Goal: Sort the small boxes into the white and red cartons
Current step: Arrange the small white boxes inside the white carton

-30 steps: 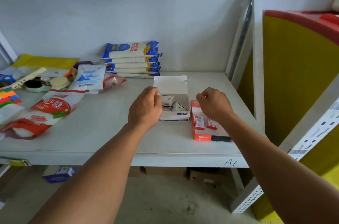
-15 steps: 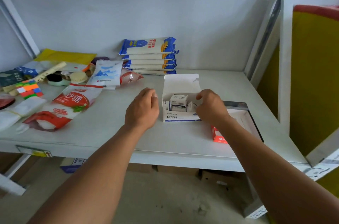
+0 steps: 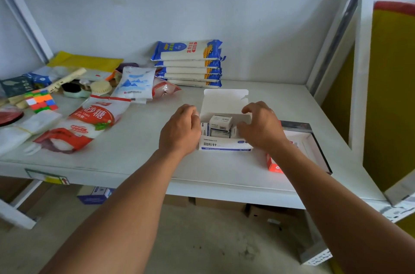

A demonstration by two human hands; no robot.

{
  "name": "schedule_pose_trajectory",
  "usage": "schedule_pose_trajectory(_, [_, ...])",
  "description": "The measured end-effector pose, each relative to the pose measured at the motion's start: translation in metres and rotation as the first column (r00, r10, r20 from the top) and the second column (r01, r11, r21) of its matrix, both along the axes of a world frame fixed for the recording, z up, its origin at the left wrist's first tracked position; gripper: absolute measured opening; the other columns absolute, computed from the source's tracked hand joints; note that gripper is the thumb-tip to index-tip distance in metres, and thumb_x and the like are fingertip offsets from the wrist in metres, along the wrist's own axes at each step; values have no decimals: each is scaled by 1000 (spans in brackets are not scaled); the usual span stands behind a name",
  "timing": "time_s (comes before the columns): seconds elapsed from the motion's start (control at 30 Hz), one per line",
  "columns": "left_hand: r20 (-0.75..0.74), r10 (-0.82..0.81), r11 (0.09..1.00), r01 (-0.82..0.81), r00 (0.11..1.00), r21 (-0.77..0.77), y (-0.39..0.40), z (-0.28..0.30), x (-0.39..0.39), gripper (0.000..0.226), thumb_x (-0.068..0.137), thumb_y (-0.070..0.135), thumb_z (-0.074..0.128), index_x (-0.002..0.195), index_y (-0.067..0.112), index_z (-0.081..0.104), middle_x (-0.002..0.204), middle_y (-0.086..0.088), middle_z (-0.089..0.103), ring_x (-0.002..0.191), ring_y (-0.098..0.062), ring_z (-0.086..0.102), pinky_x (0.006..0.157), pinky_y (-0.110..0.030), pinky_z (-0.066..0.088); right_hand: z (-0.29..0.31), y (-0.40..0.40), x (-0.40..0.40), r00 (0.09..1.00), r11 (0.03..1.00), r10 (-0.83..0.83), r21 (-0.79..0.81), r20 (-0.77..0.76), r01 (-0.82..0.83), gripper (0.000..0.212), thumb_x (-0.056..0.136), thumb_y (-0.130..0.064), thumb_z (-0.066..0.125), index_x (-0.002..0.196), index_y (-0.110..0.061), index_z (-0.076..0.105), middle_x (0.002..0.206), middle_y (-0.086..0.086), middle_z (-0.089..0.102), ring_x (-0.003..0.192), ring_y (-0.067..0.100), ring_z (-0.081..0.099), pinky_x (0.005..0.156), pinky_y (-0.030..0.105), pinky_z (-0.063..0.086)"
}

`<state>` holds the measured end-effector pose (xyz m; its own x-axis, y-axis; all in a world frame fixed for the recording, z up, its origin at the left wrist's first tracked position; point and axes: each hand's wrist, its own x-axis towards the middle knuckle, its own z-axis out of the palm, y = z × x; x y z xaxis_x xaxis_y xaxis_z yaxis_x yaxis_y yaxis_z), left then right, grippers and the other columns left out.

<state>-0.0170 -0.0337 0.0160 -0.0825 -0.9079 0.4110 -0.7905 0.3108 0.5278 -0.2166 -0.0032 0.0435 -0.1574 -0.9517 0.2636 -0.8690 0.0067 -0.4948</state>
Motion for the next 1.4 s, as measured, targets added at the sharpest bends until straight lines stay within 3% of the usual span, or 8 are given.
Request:
schedule_pose_trajectory(0.13, [-29,-35,999,35,999,0,-5,1,4,30,98,28,38,119,15,56,124,-2,59,109,-22,56,86,-32,43,5,-11,14,994,993,104,43,45,-106,43,83,-32,65,123,-16,59,118,2,61,107,25,55,82,41,56])
schedule_pose_trajectory(0.27, [-49,-68,998,68,996,11,-11,1,10,31,97,28,42,121,16,58,126,-1,60,114,-19,55,88,-26,39,2,-23,21,982,984,138,127,-128,-122,41,79,-46,70,112,-23,62,93,-4,60,107,25,48,77,34,49])
schedule_pose_trajectory(0.6, [-36,-158,987,158,987,21,-21,2,11,34,82,38,67,113,23,66,126,6,58,116,-12,54,95,-27,43,19,-26,18,954,985,99,162,-282,-54,45,78,-26,66,121,-17,59,111,6,63,115,31,41,85,37,43])
schedule_pose_trajectory(0.7, [-4,-180,983,180,984,46,-22,4,7,34,80,34,70,112,22,67,130,5,55,117,-15,53,92,-25,41,20,-26,28,913,977,212,84,-350,-195,41,77,-18,63,118,-20,64,112,2,63,115,28,42,90,38,43])
schedule_pose_trajectory(0.87, [3,-174,982,173,985,79,-19,5,1,34,88,26,60,121,20,61,135,3,51,121,-17,50,90,-22,37,7,-28,42,864,894,395,346,-312,-284,47,90,-38,53,136,-35,50,134,-1,58,139,33,26,108,48,25])
schedule_pose_trajectory(1.0, [28,-175,978,171,984,116,-18,3,0,37,92,27,55,128,22,54,140,4,48,124,-17,49,91,-23,38,7,-30,35,835,859,435,435,-337,-272,48,91,-42,52,137,-48,42,129,-4,58,125,32,34,102,48,27])
schedule_pose_trajectory(1.17, [61,-196,975,188,979,117,-18,1,-1,35,93,25,51,129,24,53,140,5,46,120,-18,52,87,-27,45,4,-35,30,847,900,397,332,-353,-283,28,84,-39,62,112,-34,59,94,-8,57,116,27,39,91,43,32])
schedule_pose_trajectory(1.4, [123,-206,974,191,971,122,-17,3,-2,35,93,23,47,127,27,56,148,4,40,125,-22,50,86,-31,47,7,-35,14,887,911,352,326,-298,-252,38,73,-36,69,111,-30,66,98,-5,60,109,23,40,88,37,37])
